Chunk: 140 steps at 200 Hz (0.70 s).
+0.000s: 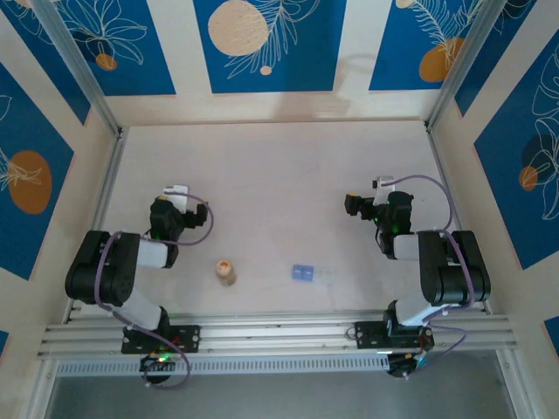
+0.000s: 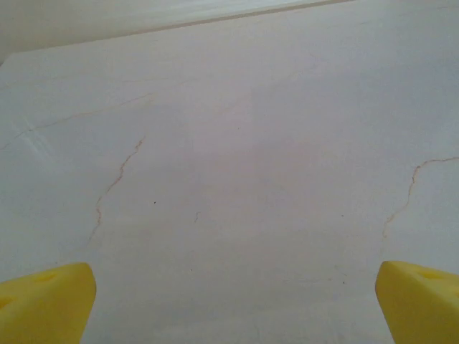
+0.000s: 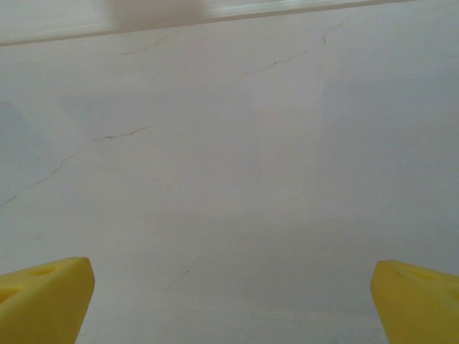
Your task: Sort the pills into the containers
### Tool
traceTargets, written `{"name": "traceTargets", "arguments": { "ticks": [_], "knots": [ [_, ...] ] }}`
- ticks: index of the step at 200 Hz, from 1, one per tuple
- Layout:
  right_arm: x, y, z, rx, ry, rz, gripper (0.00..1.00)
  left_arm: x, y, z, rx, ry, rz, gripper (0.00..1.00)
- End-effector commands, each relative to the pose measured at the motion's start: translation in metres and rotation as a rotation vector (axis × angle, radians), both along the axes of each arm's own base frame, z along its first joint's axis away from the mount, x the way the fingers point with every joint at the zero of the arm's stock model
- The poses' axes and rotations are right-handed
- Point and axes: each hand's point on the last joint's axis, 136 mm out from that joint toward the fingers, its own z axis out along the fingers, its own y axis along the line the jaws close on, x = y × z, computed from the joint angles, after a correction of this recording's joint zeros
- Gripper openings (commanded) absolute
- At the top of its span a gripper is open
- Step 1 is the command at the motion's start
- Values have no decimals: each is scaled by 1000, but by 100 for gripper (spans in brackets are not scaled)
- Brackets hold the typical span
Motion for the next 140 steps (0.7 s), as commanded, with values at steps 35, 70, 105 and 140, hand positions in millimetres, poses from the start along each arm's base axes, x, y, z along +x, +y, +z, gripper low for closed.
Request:
{"name": "traceTargets", "arguments": {
  "ticks": [35,70,105,140],
  "knots": [
    [3,-1,5,-17,-19,1,99,1,-1,9,-3,-32,-17,100],
    [3,-1,6,-18,-20,0,99,1,2,9,-6,-31,1,100],
    [3,-1,6,-14,-20,2,99,1,8,9,-13,-32,32,100],
    [3,-1,5,-13,-17,1,99,1,8,9,-13,-31,32,100]
  ]
}}
